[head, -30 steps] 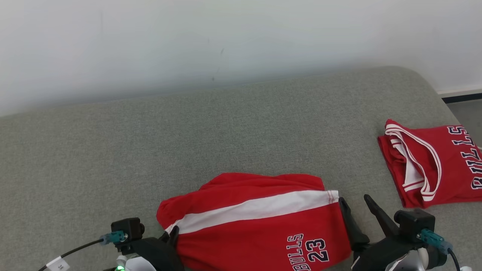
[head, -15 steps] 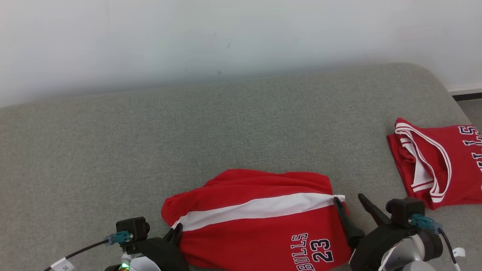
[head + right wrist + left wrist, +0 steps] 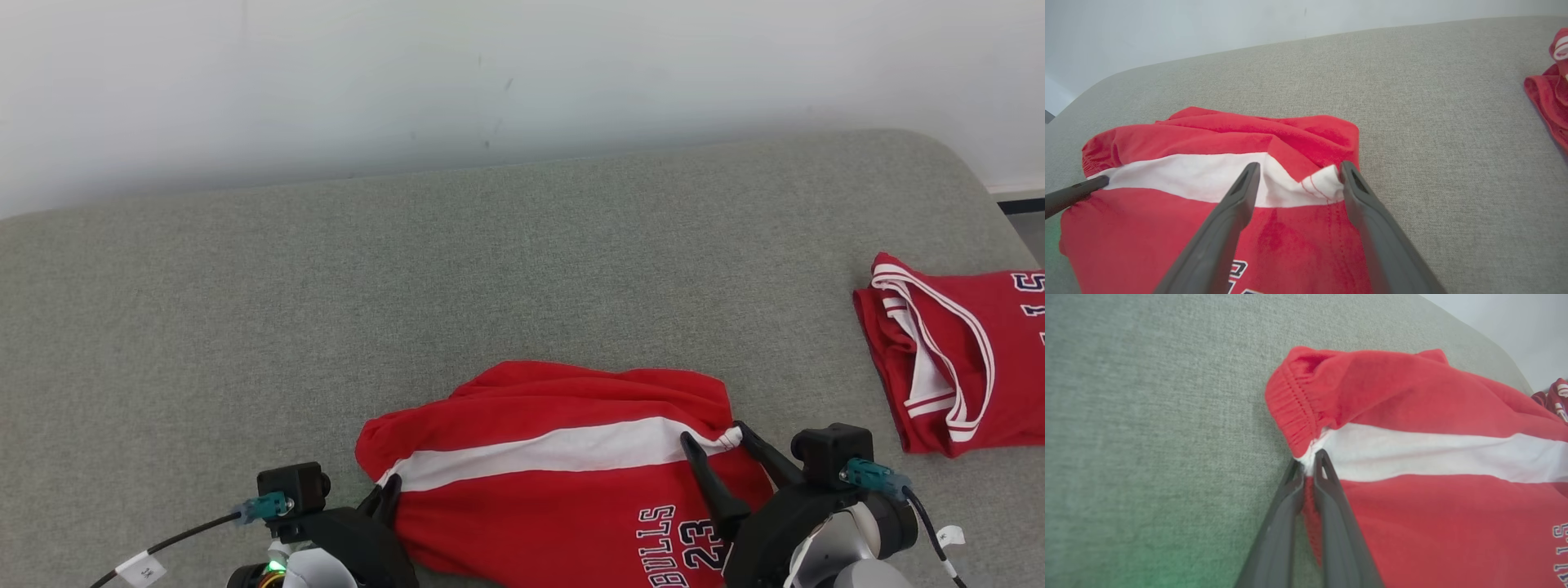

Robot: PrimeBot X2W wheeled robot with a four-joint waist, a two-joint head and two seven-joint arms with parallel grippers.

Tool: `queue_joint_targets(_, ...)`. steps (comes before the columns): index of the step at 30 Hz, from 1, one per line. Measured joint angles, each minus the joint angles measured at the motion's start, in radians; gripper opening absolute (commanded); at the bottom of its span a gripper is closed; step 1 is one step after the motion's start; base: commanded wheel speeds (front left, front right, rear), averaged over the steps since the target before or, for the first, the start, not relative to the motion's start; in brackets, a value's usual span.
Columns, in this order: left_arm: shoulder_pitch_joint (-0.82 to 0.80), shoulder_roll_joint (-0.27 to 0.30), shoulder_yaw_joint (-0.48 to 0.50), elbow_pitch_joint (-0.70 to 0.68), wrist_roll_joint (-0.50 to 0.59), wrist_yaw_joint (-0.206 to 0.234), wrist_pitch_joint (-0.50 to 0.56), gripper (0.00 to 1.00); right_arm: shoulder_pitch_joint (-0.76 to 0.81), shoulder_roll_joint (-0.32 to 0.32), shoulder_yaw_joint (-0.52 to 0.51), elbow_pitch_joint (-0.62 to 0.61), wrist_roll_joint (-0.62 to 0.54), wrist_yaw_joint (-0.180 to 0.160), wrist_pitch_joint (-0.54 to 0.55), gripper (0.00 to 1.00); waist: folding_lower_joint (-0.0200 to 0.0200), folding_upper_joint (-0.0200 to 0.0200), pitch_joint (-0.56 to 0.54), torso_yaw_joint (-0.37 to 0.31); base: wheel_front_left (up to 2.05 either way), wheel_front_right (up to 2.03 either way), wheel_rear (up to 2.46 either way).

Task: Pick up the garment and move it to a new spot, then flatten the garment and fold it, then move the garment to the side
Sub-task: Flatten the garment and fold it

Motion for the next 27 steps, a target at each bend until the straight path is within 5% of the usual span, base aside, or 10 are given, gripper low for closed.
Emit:
queue_joint_targets(17, -0.003, 0.005, -0.008, 0.021, -0.019, -0.004, -0.013, 0.0, 0.026, 0.019, -0.044, 0.022, -0.102, 0.0, -0.012, 1.0, 0.0, 0.0, -0.008, -0.002, 0.0, 0.0, 0.0)
queue_joint_targets(18, -0.003, 0.005, -0.008, 0.021, -0.02, -0.003, -0.013, 0.0, 0.027, 0.02, -0.044, 0.02, -0.107, 0.0, -0.012, 0.95, 0.0, -0.0001, -0.009, -0.002, 0.0, 0.0, 0.0)
queue_joint_targets(20, -0.004, 0.006, -0.01, 0.021, -0.021, -0.002, -0.015, 0.0, 0.027, 0.023, -0.046, 0.016, -0.109, 0.0, -0.012, 0.66, 0.0, -0.0001, -0.01, -0.003, 0.0, 0.0, 0.0)
queue_joint_targets(22, -0.004, 0.006, -0.012, 0.022, -0.023, 0.0, -0.015, 0.0, 0.027, 0.027, -0.047, 0.016, -0.11, 0.0, -0.01, 0.25, 0.0, 0.0, -0.012, -0.003, 0.0, 0.0, 0.0)
queue_joint_targets(23, -0.004, 0.006, -0.013, 0.023, -0.024, 0.0, -0.015, 0.0, 0.027, 0.027, -0.048, 0.015, -0.112, 0.0, -0.01, 0.25, 0.0, -0.0001, -0.013, -0.003, 0.0, 0.0, 0.0)
queue_joint_targets(25, -0.004, 0.006, -0.014, 0.023, -0.026, 0.0, -0.017, 0.0, 0.028, 0.029, -0.048, 0.014, -0.116, 0.0, -0.01, 0.0, 0.0, -0.0001, -0.015, -0.002, 0.0, 0.0, 0.0)
queue_joint_targets(27, -0.004, 0.007, -0.016, 0.023, -0.027, 0.0, -0.018, 0.0, 0.028, 0.031, -0.048, 0.013, -0.118, 0.0, -0.01, 0.0, 0.0, 0.0, -0.018, -0.002, 0.0, 0.0, 0.0)
